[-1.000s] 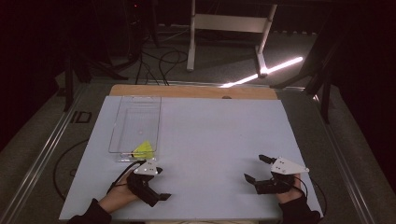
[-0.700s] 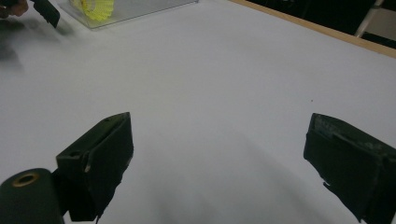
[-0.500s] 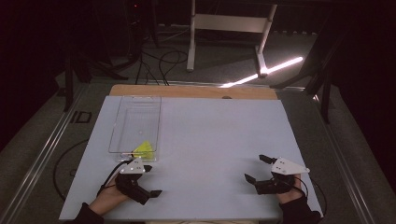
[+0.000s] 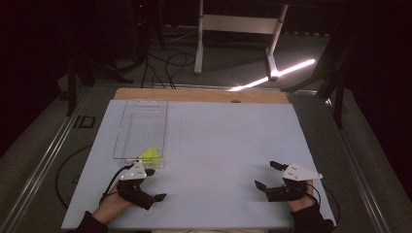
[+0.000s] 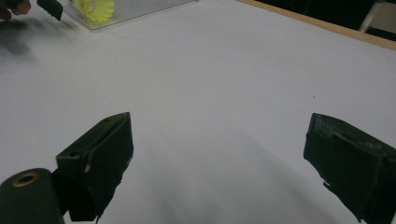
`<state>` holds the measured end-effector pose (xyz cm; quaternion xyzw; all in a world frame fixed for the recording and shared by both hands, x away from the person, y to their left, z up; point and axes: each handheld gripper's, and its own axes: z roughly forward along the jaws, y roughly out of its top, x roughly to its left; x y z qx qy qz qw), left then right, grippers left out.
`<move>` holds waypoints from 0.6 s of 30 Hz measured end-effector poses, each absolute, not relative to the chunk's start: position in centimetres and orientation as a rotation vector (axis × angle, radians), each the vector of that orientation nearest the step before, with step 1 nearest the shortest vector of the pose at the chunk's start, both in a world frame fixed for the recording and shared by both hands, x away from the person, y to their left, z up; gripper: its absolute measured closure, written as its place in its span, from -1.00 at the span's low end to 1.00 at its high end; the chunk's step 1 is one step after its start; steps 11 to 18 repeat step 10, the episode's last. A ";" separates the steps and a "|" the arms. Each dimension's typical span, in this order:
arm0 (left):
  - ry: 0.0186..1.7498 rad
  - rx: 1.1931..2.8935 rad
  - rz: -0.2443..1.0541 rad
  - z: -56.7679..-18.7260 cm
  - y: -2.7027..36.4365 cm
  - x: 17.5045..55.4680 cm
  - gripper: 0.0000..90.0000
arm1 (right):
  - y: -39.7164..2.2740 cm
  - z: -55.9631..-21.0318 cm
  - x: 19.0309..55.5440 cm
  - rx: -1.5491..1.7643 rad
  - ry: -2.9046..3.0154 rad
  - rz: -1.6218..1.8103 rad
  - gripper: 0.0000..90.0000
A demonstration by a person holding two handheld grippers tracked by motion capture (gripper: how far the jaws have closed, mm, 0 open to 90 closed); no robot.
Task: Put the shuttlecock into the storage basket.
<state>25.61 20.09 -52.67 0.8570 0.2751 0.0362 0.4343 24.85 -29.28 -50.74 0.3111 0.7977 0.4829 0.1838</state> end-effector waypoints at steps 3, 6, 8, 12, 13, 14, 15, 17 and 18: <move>0.684 2.138 0.096 -52.8 20.1 25.6 -1.00 | -29.3 -50.7 24.8 0.876 2.250 1.359 -0.81; 0.684 2.138 0.095 -52.8 20.1 25.6 -1.00 | -29.3 -50.7 24.8 0.876 2.250 1.360 -0.81; 0.681 2.136 0.095 -52.7 20.1 25.6 -1.00 | -29.3 -50.7 24.8 0.876 2.250 1.359 -0.81; 0.680 2.133 0.093 -52.7 20.1 25.6 -1.00 | -29.3 -50.7 24.8 0.876 2.250 1.360 -0.81; 0.680 2.133 0.093 -52.7 20.1 25.6 -1.00 | -29.3 -50.7 24.8 0.876 2.250 1.360 -0.81; 0.680 2.133 0.093 -52.7 20.1 25.6 -1.00 | -29.3 -50.7 24.8 0.876 2.250 1.360 -0.81; 0.680 2.133 0.093 -52.7 20.1 25.6 -1.00 | -29.3 -50.7 24.8 0.876 2.250 1.360 -0.81; 0.680 2.133 0.093 -52.7 20.1 25.6 -1.00 | -29.3 -50.7 24.8 0.876 2.250 1.360 -0.81; 0.680 2.133 0.093 -52.7 20.1 25.6 -1.00 | -29.3 -50.7 24.8 0.876 2.250 1.360 -0.81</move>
